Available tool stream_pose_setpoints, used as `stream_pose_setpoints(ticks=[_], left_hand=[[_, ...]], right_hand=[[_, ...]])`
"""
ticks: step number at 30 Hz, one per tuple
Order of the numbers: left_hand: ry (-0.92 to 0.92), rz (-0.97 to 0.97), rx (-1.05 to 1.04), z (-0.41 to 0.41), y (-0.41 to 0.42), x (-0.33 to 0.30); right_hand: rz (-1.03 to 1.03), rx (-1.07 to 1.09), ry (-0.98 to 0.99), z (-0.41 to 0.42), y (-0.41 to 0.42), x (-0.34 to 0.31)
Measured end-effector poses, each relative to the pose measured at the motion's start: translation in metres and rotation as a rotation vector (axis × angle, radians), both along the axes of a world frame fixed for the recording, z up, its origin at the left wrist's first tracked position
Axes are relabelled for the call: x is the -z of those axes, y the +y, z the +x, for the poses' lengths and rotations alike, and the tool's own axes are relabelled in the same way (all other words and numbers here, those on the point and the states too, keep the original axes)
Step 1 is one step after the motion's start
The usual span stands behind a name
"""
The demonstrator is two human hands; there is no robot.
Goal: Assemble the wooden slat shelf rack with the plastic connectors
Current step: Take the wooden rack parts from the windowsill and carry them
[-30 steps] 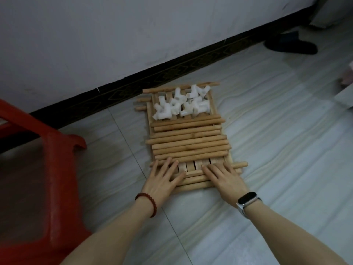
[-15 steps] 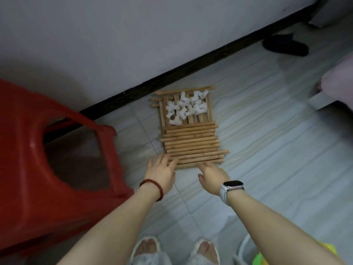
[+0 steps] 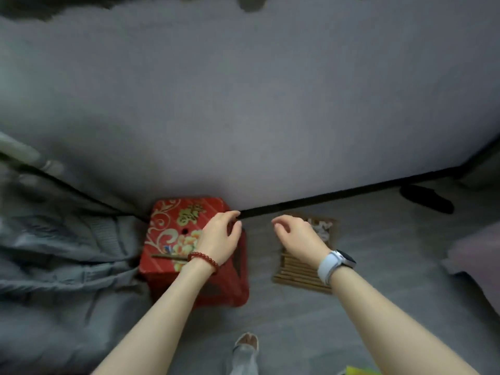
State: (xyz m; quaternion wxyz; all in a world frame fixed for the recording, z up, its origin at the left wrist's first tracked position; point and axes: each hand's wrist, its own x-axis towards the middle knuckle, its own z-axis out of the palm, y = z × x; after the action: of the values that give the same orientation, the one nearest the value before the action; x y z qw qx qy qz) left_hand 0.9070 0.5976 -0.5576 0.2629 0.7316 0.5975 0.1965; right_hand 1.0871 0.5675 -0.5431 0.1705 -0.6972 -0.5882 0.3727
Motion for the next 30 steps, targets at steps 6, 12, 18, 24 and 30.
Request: stream_pose_setpoints(ticks=[6,12,18,24,30], left_hand=[[-0.176,0.186,-0.425,-0.099,-0.103,-0.125],[-0.141,0.313,-0.791,-0.229,-0.247,-0.210],[-0.068,0.430,-1.149,-0.363,-0.411,-0.268],[-0.033,0.532,-1.388,-0.490,-0.582,-0.322],[0.155,0.562,-1.523,-0.600,-0.717,-0.366]], right_hand=[[0.173,-0.285,0.072,-0.100,-0.039,-0.125],[0.258,-0.635,0.194,-0.247,-0.111,-0.197],[0.296,-0.996,0.351,-0.412,-0.219,-0.243],[0.353,-1.284,0.446,-0.585,-0.352,-0.288],[0.360,-1.433,0.520,-0.733,-0.467,-0.320]])
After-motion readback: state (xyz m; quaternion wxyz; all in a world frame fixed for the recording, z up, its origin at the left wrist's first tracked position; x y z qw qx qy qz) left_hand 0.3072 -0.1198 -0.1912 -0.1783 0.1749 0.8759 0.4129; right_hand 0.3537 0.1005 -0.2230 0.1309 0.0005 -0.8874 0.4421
